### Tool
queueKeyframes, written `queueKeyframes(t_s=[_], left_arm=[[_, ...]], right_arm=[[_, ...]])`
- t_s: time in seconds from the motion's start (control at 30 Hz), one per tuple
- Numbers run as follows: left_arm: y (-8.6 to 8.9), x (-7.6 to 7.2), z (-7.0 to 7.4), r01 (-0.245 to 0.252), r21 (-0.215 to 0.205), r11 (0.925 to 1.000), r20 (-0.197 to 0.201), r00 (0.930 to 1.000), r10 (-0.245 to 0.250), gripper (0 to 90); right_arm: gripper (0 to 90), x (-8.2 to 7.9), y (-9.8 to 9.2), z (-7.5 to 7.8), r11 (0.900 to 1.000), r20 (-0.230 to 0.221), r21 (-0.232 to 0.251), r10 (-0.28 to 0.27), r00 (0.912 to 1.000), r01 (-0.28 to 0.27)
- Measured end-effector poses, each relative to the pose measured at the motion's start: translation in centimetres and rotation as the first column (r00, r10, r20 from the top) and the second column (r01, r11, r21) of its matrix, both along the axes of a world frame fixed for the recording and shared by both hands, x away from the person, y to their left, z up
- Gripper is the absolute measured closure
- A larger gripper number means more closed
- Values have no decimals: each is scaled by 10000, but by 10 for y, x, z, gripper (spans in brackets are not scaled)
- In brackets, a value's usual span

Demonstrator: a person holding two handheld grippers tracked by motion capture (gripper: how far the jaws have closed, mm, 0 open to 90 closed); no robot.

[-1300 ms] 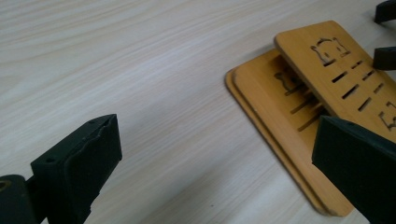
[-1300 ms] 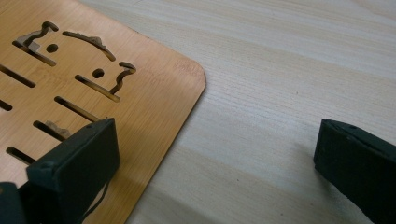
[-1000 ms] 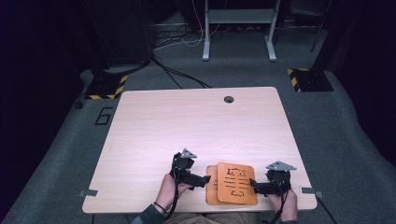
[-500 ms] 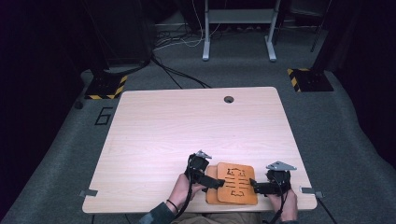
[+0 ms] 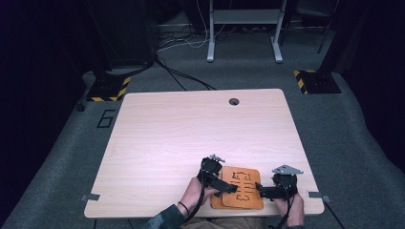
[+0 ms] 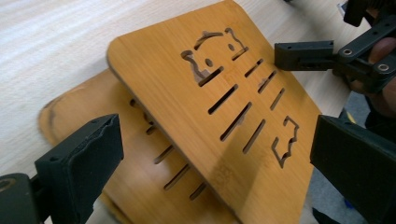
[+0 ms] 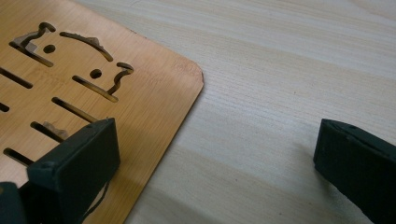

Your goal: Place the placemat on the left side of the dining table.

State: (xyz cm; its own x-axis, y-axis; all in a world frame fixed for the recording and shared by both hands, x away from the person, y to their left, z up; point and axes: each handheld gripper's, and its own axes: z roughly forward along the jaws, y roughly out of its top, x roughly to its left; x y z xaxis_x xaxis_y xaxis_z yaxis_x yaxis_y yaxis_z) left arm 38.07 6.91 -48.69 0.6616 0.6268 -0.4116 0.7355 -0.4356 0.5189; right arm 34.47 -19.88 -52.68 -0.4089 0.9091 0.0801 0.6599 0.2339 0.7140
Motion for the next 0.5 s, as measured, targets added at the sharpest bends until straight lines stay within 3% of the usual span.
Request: queueKeyframes(t_s=[0.23,0.5], left_arm=[[-9,0,-5,215,-287,9994,-699,9973,-235,53],[-11,2,-4,204,-308,9993,-1003,9947,-234,52]], right_arm=[[0,0,0,0,10000,8,3,-15,10000,15],[0,0,0,0,10000,-18,24,-42,10000,42]])
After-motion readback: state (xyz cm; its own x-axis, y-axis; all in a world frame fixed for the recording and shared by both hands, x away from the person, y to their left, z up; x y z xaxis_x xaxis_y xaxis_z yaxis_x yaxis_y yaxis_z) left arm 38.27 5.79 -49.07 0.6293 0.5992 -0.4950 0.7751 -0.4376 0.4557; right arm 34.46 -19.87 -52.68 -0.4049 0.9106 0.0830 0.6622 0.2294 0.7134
